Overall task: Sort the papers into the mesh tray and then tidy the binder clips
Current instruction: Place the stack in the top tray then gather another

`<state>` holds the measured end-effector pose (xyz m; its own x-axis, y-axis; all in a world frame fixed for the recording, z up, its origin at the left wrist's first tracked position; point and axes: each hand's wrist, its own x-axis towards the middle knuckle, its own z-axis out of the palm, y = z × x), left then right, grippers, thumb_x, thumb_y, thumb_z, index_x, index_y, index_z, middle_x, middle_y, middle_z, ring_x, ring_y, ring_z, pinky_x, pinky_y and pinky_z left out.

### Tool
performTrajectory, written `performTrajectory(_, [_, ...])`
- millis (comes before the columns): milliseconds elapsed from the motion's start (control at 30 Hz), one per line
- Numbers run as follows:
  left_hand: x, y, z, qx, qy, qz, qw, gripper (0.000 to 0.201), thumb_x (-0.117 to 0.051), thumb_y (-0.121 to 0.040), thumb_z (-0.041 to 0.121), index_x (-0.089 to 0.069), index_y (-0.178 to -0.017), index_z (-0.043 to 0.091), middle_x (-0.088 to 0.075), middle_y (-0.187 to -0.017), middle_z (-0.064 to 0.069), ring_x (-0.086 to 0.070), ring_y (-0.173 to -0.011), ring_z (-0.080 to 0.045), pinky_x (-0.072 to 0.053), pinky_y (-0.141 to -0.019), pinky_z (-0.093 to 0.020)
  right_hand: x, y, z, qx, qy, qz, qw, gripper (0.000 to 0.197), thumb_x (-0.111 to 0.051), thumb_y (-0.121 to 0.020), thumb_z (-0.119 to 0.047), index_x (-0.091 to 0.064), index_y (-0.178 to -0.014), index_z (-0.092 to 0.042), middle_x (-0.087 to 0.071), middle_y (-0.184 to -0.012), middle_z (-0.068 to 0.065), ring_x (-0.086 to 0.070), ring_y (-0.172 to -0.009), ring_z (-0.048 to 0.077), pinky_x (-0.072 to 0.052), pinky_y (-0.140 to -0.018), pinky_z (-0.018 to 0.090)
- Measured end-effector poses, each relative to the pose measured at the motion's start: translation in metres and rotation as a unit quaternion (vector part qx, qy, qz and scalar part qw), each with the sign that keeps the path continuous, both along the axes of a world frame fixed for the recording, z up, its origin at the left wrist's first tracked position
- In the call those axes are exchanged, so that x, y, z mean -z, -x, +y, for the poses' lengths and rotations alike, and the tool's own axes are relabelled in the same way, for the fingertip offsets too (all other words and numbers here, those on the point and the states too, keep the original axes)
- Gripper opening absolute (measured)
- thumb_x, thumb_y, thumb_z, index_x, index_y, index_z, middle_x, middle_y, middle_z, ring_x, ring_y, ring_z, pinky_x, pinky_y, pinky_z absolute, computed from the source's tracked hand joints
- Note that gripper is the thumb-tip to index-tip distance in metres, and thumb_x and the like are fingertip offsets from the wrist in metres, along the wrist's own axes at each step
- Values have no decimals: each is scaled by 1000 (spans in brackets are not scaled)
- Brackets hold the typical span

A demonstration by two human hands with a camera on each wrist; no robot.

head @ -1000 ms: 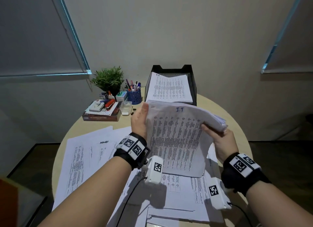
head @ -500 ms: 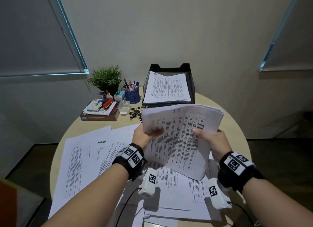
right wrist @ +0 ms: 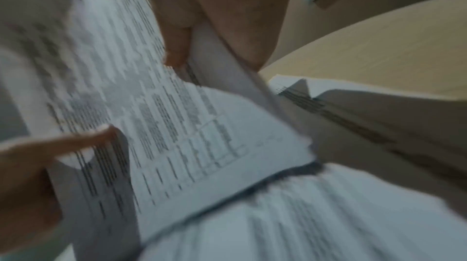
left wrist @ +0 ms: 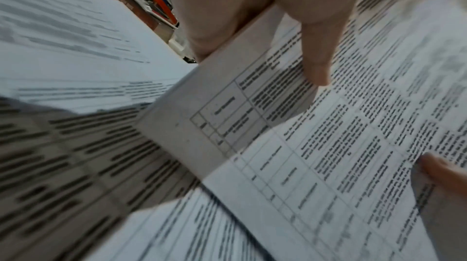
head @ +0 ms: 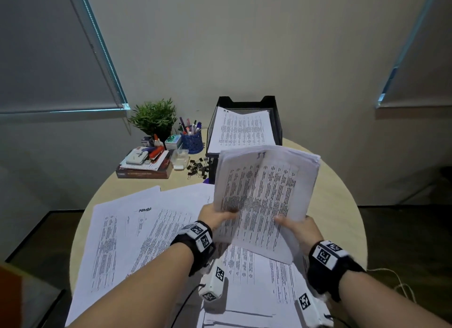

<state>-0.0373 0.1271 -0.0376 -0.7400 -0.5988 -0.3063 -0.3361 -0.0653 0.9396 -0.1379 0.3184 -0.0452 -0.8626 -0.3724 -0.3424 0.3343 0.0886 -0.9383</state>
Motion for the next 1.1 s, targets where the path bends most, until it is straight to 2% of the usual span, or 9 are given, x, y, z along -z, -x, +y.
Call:
performTrajectory(167, [-14, 14, -11, 14, 40, -4, 999, 42, -76, -76, 20, -63, -113, 5, -66, -108, -7, -62, -101, -22, -47, -87, -29, -20, 19, -17, 24, 43, 7, 999, 37, -70, -83, -8, -57, -114, 7, -62, -99, 15, -59, -92, 26, -48, -91, 38])
performTrajectory(300, [-31, 8, -24, 122, 0, -59, 991, 17, -65, -86, 18, -61, -102, 13, -64, -111, -7, -60, -99, -23, -51, -87, -34, -47, 44, -25, 33, 75, 16, 996, 37, -67, -83, -1, -59, -118, 5, -68, -99, 10, -63, -95, 25, -45, -100, 38])
performTrajectory(467, [-45, 6, -38, 173, -166, -49, 970, 26, -47, -95, 4, -49, -121, 5, -65, -106, -10, -72, -76, -23, -60, -61, -26, -84, 73, -39, -20, 113, -11, 993, 29, -60, -86, 6, -61, -114, 2, -69, -100, 13, -71, -80, 20, -57, -61, 28])
performTrajectory(567, [-56, 25, -56, 83, -182, -6, 980, 40, -47, -94, 0, -36, -132, -7, -56, -118, -22, -72, -66, -23, -59, -57, -24, -109, 85, -56, -51, 125, -21, 991, 37, -58, -87, 7, -59, -122, 0, -66, -117, 17, -66, -102, 31, -58, -64, 28])
performTrajectory(667, [-68, 48, -73, 28, -181, 22, 983, 43, -46, -95, -1, -32, -134, -12, -43, -135, -29, -72, -64, -24, -58, -53, -23, -133, 91, -68, -128, 113, -27, 985, 30, -54, -90, 4, -62, -116, -8, -69, -110, 8, -67, -88, 20, -58, -58, 25])
performTrajectory(767, [-82, 71, -93, -20, -184, 29, 982, 44, -44, -95, -2, -31, -137, -12, -41, -140, -26, -69, -89, -33, -55, -45, -20, -142, 100, -77, -218, 78, -60, 971, 34, -42, -93, 8, -59, -106, -18, -71, -104, 7, -71, -83, 24, -61, -65, 41])
performTrajectory(867, [-94, 95, -108, -18, -163, 41, 986, 41, -43, -96, -2, -38, -136, -1, -48, -136, -20, -71, -65, -19, -55, -47, -18, -143, 117, -95, -210, 35, -46, 976, 39, -35, -94, 12, -52, -116, -17, -65, -111, 10, -72, -74, 23, -61, -61, 29])
performTrajectory(1000, [-98, 134, -136, -33, -127, 55, 990, 41, -49, -90, -8, -43, -131, -6, -46, -139, -20, -59, -108, -34, -55, -51, -18, -133, 144, -125, -135, 73, -49, 987, 49, -31, -92, 19, -49, -128, -9, -58, -122, 6, -57, -108, 22, -59, -62, 28])
performTrajectory(1100, [-89, 157, -154, -56, -113, 17, 992, 44, -54, -87, -9, -42, -130, -10, -45, -139, -22, -60, -105, -37, -58, -50, -28, -114, 159, -145, -82, 61, -60, 993, 46, -32, -93, 17, -46, -133, -2, -56, -132, 11, -52, -122, 28, -60, -58, 26])
